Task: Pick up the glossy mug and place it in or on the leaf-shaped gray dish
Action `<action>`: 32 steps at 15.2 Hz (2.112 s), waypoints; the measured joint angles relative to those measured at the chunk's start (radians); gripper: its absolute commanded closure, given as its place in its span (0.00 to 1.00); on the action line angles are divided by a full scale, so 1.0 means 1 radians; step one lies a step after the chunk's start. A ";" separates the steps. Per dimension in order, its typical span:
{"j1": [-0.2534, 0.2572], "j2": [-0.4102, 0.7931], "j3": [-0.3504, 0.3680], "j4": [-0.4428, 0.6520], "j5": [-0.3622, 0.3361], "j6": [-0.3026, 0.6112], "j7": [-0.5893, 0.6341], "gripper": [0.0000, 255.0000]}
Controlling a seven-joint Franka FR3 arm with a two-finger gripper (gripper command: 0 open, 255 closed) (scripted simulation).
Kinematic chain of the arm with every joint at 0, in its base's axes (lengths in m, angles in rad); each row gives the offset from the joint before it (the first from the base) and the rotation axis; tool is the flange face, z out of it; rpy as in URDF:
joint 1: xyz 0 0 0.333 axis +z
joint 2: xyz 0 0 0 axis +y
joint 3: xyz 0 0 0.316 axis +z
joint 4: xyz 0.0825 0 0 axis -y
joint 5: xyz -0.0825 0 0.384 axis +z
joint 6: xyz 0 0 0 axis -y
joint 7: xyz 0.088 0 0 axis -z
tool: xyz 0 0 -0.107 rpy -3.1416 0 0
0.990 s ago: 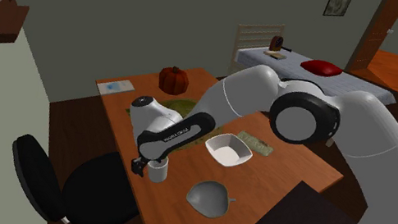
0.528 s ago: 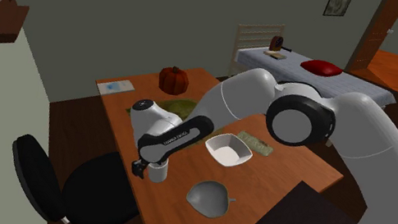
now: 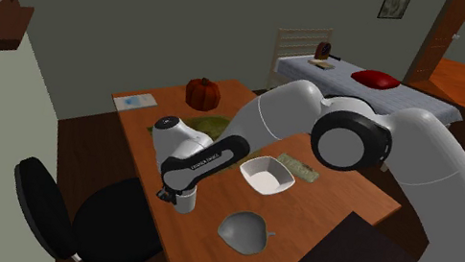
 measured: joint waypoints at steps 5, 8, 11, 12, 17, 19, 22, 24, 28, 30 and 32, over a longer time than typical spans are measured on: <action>-0.001 -0.005 0.001 -0.004 0.001 -0.002 -0.001 1.00; -0.004 -0.026 0.005 -0.004 0.005 -0.022 -0.004 1.00; -0.008 -0.059 0.010 -0.018 0.010 -0.041 -0.008 1.00; -0.009 -0.066 0.011 -0.015 0.012 -0.050 -0.010 1.00; -0.013 -0.109 0.019 -0.019 0.021 -0.090 -0.016 1.00; -0.016 -0.128 0.022 -0.024 0.024 -0.104 -0.019 1.00; -0.017 -0.150 0.027 -0.017 0.030 -0.132 -0.022 1.00; -0.018 -0.166 0.030 -0.012 0.034 -0.152 -0.025 1.00; -0.026 -0.214 0.036 -0.047 0.041 -0.165 -0.028 1.00; -0.041 -0.281 0.042 -0.145 0.047 -0.134 -0.028 1.00; -0.060 -0.362 0.049 -0.276 0.055 -0.083 -0.026 1.00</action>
